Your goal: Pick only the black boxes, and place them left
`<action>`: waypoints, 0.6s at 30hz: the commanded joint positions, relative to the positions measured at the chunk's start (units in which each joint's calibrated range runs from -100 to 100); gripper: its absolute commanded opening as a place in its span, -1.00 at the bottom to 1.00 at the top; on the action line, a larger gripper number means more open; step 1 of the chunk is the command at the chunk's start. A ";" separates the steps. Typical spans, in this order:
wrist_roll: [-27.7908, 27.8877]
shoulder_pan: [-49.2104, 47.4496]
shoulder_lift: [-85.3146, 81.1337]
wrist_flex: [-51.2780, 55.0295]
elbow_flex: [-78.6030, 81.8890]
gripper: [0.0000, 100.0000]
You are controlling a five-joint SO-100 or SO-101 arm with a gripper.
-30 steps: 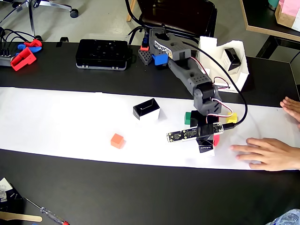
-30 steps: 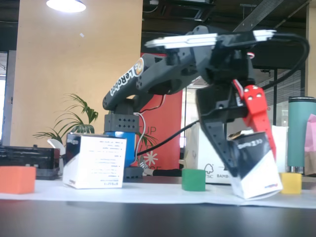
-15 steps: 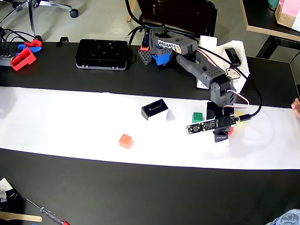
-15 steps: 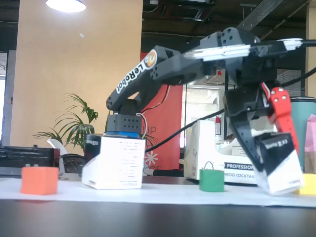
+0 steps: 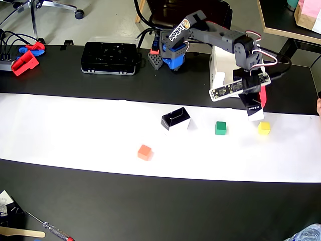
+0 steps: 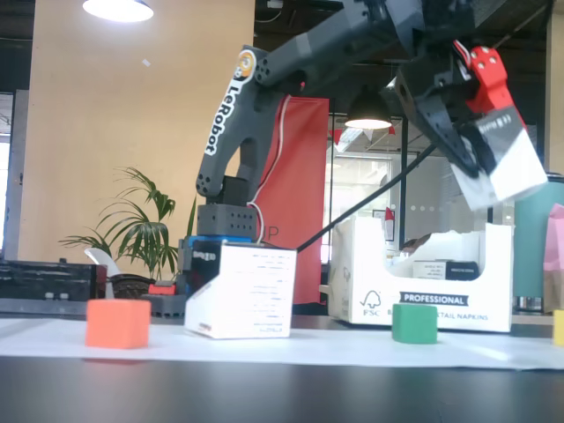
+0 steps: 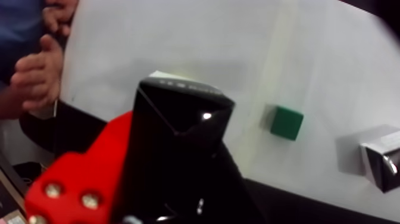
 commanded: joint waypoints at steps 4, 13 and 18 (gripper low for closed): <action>0.04 -6.46 -24.70 -0.78 14.57 -0.88; -0.22 -18.07 -37.74 -0.70 34.96 -0.88; 0.09 -24.22 -41.06 -0.62 44.18 -0.88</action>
